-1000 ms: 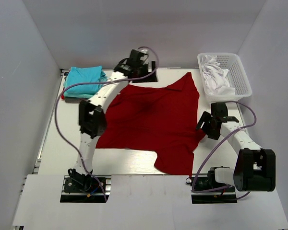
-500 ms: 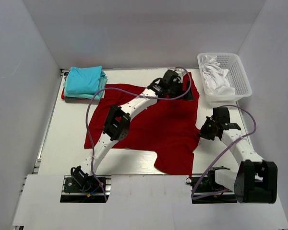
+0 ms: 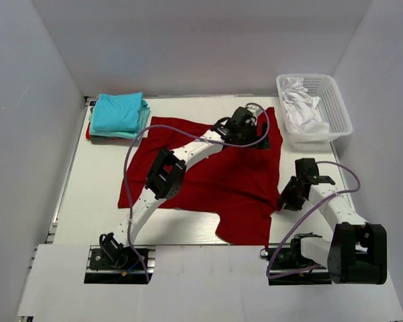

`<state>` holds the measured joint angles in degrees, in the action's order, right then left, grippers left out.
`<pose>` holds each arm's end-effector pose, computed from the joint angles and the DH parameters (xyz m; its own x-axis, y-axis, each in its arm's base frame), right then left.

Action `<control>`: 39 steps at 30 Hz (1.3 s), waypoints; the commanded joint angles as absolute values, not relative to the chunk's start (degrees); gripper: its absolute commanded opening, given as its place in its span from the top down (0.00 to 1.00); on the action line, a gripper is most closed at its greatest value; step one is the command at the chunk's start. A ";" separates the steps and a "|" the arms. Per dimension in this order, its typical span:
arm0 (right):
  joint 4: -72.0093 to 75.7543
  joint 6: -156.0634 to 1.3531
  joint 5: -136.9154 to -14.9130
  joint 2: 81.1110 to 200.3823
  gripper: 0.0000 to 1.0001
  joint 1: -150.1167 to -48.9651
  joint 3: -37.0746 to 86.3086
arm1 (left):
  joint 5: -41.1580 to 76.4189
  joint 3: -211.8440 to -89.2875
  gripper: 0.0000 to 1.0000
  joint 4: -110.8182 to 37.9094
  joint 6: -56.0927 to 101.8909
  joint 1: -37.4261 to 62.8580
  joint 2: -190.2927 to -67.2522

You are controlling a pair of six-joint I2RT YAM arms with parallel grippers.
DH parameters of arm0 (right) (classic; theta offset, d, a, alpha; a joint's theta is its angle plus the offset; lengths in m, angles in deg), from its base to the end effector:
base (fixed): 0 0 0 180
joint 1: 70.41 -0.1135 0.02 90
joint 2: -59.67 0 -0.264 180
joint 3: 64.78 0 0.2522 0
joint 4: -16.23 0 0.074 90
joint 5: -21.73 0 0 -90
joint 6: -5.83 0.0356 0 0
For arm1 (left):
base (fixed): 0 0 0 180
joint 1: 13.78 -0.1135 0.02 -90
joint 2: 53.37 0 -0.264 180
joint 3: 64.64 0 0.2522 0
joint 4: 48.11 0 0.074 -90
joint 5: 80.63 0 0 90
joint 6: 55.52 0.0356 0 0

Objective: Fold and stack the t-shirts
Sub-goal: Flatten out the tshirt

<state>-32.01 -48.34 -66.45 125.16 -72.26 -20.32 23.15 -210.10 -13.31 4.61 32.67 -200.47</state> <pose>0.1846 0.0048 0.1607 -0.7702 0.5605 -0.3044 0.5301 0.8279 0.1831 0.3942 -0.4270 0.1852 -0.7712 0.1092 -0.6271 0.5211 0.6742 -0.5233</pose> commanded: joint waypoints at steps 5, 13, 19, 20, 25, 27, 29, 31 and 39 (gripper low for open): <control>-27.51 -52.96 -61.08 122.68 0.17 -72.00 -5.16 | 18.08 -201.03 0.00 -10.97 7.50 31.66 -186.10; -23.12 -57.89 -61.77 139.55 0.14 -72.00 7.95 | -3.19 -180.36 0.00 -6.60 10.92 29.73 -169.31; -19.77 -57.36 -61.86 150.80 0.21 -72.17 13.40 | -6.80 -166.39 0.00 -3.32 6.98 22.54 -161.31; -19.59 -57.54 -62.21 152.64 0.21 -72.26 14.28 | -6.80 -164.81 0.00 -3.33 6.45 21.56 -160.60; -18.81 -58.07 -63.79 159.14 0.27 -72.26 15.60 | -6.80 -158.03 0.00 -4.64 5.39 16.02 -159.27; -18.36 -58.07 -64.32 160.56 0.32 -72.09 16.13 | -5.57 -156.10 0.00 -6.40 5.39 14.87 -158.75; -18.10 -58.15 -64.49 163.37 0.39 -72.17 17.79 | -4.43 -155.56 0.00 -6.92 5.39 13.81 -158.75; -18.36 -58.24 -64.84 165.39 0.56 -72.43 18.76 | -4.43 -153.99 0.00 -7.62 5.39 12.33 -158.75; -22.75 -58.86 -61.69 164.79 1.00 -74.54 23.50 | -3.90 -151.35 0.00 -9.30 5.39 10.03 -159.98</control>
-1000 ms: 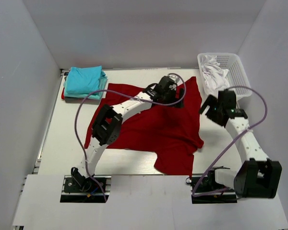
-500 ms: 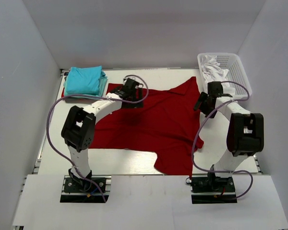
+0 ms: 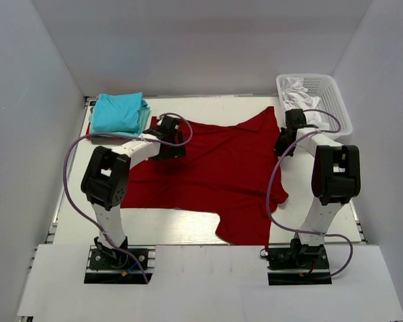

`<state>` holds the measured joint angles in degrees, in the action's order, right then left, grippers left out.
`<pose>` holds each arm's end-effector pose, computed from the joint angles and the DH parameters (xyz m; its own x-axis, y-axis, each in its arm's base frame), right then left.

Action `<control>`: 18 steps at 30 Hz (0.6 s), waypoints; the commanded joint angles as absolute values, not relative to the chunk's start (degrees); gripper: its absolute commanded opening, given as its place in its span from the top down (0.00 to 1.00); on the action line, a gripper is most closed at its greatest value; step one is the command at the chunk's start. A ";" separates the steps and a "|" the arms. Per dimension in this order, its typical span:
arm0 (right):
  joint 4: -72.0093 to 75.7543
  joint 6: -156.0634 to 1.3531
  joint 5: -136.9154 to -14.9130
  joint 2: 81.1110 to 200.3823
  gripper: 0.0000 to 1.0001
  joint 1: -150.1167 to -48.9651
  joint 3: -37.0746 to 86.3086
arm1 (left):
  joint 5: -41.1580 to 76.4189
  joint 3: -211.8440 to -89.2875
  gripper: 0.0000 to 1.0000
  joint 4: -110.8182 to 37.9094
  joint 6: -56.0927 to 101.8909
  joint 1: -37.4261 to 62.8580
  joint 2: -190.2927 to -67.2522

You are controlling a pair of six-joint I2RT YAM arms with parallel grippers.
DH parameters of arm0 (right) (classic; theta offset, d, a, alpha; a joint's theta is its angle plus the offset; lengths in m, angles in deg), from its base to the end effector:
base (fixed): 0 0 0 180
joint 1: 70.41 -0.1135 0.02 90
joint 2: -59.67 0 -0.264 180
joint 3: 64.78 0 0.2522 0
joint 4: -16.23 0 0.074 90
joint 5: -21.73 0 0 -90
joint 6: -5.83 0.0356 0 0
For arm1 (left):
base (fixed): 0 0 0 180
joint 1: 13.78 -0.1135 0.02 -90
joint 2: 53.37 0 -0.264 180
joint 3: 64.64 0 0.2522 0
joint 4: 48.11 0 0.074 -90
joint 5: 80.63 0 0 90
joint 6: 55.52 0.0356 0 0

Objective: Fold and stack the t-shirts
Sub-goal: Flatten out the tshirt

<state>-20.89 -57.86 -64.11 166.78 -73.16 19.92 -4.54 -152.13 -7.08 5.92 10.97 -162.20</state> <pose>0.3860 0.0160 0.1753 -0.7766 0.4053 -0.4823 0.3716 0.9129 0.1687 0.3582 -0.1557 0.1754 -0.8526 -0.1180 -0.5092 -0.1166 0.9926 -0.0346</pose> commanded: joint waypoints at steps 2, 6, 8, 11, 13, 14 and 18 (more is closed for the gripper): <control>-24.42 -58.59 -60.29 163.91 1.00 -76.39 24.56 | -3.20 -149.68 0.00 -10.97 5.39 10.03 -159.98; -29.24 -57.54 -56.42 164.43 1.00 -80.68 29.99 | -2.67 -149.15 0.00 -12.55 5.39 8.99 -160.59; -31.11 -55.61 -54.83 165.05 1.00 -82.97 31.78 | -2.14 -148.62 0.00 -13.26 5.39 8.98 -161.21; -36.11 -52.01 -49.91 167.15 1.00 -88.84 36.69 | -1.54 -147.92 0.00 -14.57 5.39 8.45 -161.21; -39.97 -48.41 -47.45 169.70 1.00 -91.06 41.52 | -1.01 -146.78 0.00 -15.27 5.39 7.75 -160.68; -41.64 -47.53 -46.14 171.45 1.00 -94.37 45.27 | -1.00 -146.78 0.00 -15.28 5.39 7.75 -160.68; -50.33 -41.47 -43.05 179.97 1.00 -101.24 56.89 | -0.47 -146.16 0.00 -14.76 5.39 6.61 -160.68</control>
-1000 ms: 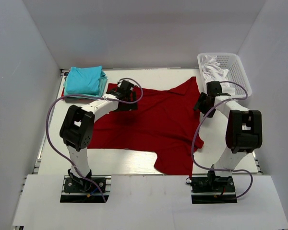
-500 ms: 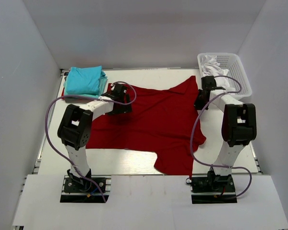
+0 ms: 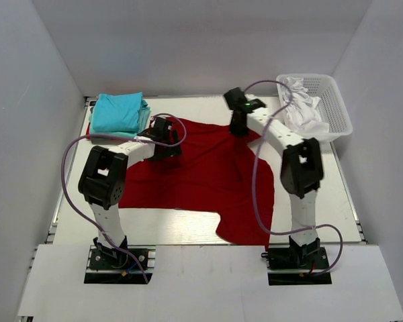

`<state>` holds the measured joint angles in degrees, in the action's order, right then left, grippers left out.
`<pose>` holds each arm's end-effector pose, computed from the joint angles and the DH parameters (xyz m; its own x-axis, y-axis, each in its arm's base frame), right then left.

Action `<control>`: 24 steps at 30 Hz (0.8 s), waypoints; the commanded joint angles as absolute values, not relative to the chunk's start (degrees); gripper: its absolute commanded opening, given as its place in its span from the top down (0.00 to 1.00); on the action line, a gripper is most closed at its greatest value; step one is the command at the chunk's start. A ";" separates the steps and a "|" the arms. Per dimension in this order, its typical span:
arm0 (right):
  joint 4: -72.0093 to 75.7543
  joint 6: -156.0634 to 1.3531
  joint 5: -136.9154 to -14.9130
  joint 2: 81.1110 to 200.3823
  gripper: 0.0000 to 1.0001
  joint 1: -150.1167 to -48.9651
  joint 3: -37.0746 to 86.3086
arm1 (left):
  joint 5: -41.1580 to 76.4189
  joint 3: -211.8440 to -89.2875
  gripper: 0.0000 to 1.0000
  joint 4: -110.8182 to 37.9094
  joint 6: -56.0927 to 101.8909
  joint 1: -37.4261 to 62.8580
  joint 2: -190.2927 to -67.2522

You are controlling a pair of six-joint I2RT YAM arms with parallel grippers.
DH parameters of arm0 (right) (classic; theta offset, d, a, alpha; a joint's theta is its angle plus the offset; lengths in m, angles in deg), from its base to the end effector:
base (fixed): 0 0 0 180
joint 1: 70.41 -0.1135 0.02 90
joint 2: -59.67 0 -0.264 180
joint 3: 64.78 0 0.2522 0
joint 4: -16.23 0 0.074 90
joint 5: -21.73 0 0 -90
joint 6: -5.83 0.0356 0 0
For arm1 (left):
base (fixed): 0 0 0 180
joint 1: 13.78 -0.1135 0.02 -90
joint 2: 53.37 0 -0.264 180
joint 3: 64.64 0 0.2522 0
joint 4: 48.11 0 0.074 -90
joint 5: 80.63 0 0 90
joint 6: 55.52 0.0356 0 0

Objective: Fold and stack the t-shirts
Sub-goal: Flatten out the tshirt

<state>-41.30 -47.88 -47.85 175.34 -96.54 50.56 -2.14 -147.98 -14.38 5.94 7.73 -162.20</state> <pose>0.4038 0.1842 0.2591 -0.7584 0.2458 -0.6037 0.2516 0.9648 0.0767 0.3641 -0.1359 0.1613 -0.8284 -0.1767 -0.5315 -0.1497 0.9843 -0.0939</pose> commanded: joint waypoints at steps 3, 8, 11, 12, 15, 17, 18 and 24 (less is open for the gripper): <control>-53.34 -40.40 -42.17 188.06 1.00 -107.04 65.60 | 0.13 -144.06 0.00 -14.75 5.39 5.46 -159.37; -55.29 -39.52 -44.53 196.86 0.75 -109.44 73.79 | 2.51 -141.51 0.00 -14.75 4.07 2.83 -157.52; -49.51 -40.66 -44.28 190.23 0.49 -110.23 67.33 | 5.67 -140.10 0.00 -16.07 3.54 2.30 -156.90; -48.34 -42.14 -43.93 188.70 0.40 -110.40 65.63 | 6.81 -140.10 0.00 -16.59 3.54 1.78 -156.90; -42.28 -48.54 -49.60 180.88 0.18 -109.79 59.74 | 7.87 -140.62 0.00 -16.60 3.54 1.77 -156.90; -38.25 -51.99 -52.53 175.80 0.10 -109.70 54.58 | 7.88 -140.62 0.00 -16.60 3.54 1.25 -156.90; -37.70 -54.70 -53.24 172.55 0.10 -109.53 52.97 | 7.88 -140.62 0.00 -16.60 3.54 1.25 -156.38; -31.30 -60.33 -57.46 159.44 0.10 -102.18 33.73 | 8.57 -140.62 0.00 -16.60 4.16 1.25 -155.85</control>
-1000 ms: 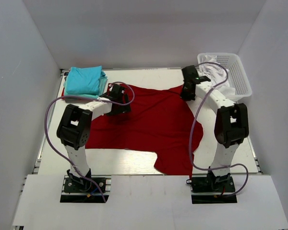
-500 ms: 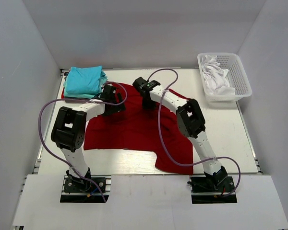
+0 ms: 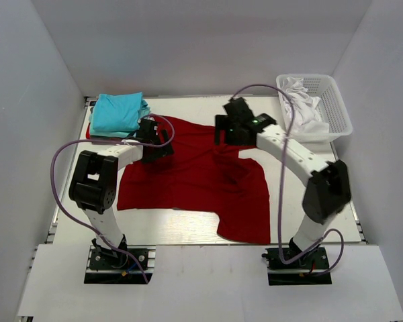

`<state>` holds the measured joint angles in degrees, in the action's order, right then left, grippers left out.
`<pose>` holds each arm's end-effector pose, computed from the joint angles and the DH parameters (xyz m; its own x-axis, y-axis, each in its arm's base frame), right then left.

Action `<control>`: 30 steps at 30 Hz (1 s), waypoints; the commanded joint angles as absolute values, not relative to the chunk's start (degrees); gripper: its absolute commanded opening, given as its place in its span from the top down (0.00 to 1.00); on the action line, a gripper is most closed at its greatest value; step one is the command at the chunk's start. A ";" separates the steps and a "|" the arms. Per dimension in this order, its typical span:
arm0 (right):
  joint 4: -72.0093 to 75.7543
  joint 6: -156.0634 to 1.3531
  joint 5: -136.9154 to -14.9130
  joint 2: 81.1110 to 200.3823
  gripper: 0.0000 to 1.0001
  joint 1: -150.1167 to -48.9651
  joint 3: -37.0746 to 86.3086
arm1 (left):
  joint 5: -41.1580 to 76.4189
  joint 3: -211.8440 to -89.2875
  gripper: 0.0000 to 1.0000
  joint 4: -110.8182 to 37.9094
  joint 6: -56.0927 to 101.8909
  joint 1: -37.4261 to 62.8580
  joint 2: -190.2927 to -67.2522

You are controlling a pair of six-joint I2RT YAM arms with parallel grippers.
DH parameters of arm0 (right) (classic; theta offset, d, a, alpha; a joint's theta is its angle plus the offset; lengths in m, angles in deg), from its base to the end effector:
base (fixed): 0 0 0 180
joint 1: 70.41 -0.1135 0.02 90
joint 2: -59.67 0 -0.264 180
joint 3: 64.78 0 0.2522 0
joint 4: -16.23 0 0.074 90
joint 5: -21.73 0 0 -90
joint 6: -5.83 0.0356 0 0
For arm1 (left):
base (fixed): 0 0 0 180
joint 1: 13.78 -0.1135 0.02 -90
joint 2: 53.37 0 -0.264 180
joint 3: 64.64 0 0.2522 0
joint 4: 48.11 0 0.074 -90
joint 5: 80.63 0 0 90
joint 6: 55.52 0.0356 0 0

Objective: Fold and stack the t-shirts
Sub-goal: Flatten out the tshirt

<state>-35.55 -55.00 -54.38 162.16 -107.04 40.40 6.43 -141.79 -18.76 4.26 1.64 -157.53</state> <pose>0.3262 0.2319 0.3010 -0.7504 0.0317 -0.6602 -0.1000 0.9819 0.1608 0.3571 -0.0966 0.1637 -0.8134 -0.2971 -0.5002 -0.1982 0.9498 -0.2419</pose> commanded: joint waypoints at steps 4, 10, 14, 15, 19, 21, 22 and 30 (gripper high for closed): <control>-26.55 -65.35 -63.78 152.93 0.10 -96.02 21.52 | 9.19 -141.15 0.00 -16.60 4.77 1.25 -155.85; -20.91 -72.48 -65.99 155.89 0.10 -89.85 16.31 | 8.67 -142.91 0.00 -14.66 4.77 1.25 -156.99; -19.86 -75.11 -70.01 160.02 0.10 -86.59 17.01 | 8.06 -142.91 0.00 -14.14 4.77 1.25 -156.99; -19.51 -75.64 -70.55 160.56 0.10 -86.24 16.84 | 8.05 -142.91 0.00 -13.53 5.29 1.25 -156.99; -18.37 -76.00 -72.14 163.11 0.15 -85.18 15.70 | 6.91 -142.91 0.00 -13.00 5.30 1.25 -156.46; -17.31 -75.64 -73.45 163.11 0.32 -84.74 13.42 | 6.91 -143.44 0.00 -12.99 5.30 1.25 -156.98; -17.22 -75.38 -73.63 163.11 0.38 -84.65 13.23 | 6.91 -143.44 0.00 -12.99 5.30 1.25 -156.99; -20.54 -73.36 -73.47 158.12 1.00 -84.74 11.21 | 6.91 -143.96 0.00 -12.99 5.30 1.25 -157.52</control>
<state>-18.24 -74.43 -73.33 162.43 -84.63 11.59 7.04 -142.95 -15.24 5.09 1.48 -157.57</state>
